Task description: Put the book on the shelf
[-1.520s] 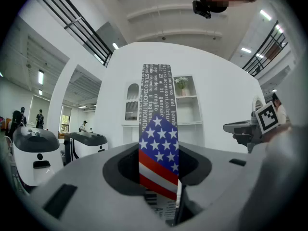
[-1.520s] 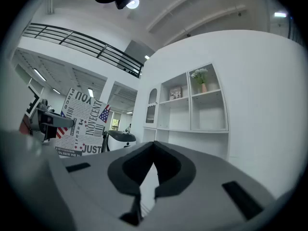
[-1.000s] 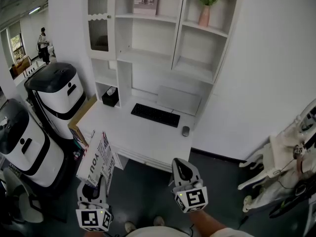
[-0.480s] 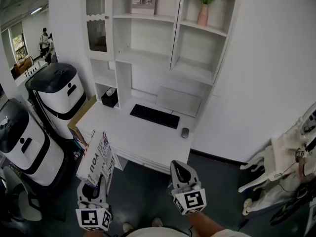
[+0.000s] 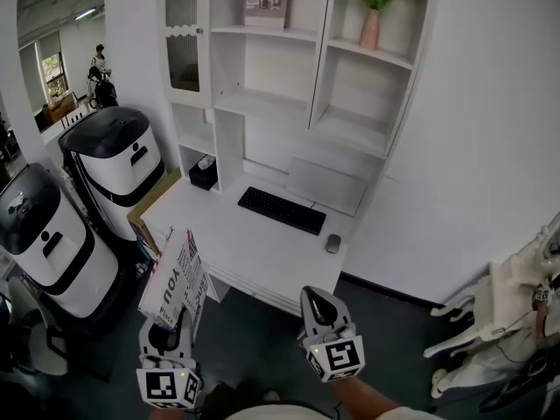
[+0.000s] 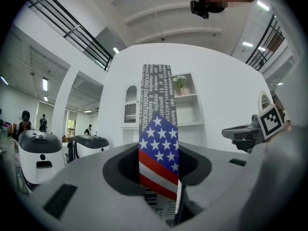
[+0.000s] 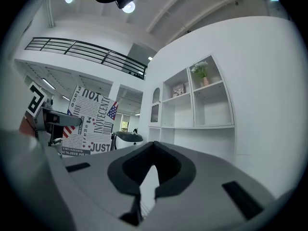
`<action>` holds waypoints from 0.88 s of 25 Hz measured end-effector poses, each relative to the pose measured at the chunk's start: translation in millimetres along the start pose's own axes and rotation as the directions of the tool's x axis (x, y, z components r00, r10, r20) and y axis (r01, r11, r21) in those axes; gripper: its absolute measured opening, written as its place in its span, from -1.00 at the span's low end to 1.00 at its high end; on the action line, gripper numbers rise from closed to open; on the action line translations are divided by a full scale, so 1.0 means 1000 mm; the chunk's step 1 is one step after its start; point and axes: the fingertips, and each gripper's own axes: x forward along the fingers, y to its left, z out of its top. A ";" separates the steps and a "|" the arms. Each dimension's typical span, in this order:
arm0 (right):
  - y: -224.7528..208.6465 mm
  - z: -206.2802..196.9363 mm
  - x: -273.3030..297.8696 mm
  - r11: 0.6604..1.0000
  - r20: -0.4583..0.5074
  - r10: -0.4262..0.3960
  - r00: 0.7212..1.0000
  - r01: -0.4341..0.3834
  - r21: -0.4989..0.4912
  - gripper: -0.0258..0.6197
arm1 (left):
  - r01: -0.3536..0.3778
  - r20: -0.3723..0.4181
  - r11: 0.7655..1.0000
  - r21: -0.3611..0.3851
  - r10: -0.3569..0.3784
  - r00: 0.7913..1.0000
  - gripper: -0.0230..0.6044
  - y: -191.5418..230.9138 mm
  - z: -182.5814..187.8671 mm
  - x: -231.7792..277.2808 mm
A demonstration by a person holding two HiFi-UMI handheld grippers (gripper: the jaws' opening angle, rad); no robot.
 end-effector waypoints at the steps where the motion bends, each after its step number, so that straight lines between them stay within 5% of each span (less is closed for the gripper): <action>1: -0.002 -0.001 0.001 1.000 0.000 0.003 1.000 -0.003 0.002 -0.91 | -0.001 0.000 1.000 0.002 0.001 1.000 -0.45 -0.002 -0.001 0.001; 22: -0.042 -0.011 0.092 0.999 -0.023 -0.045 0.999 0.044 -0.029 -0.91 | 0.048 0.017 0.999 -0.025 -0.047 0.999 -0.45 0.028 -0.010 0.116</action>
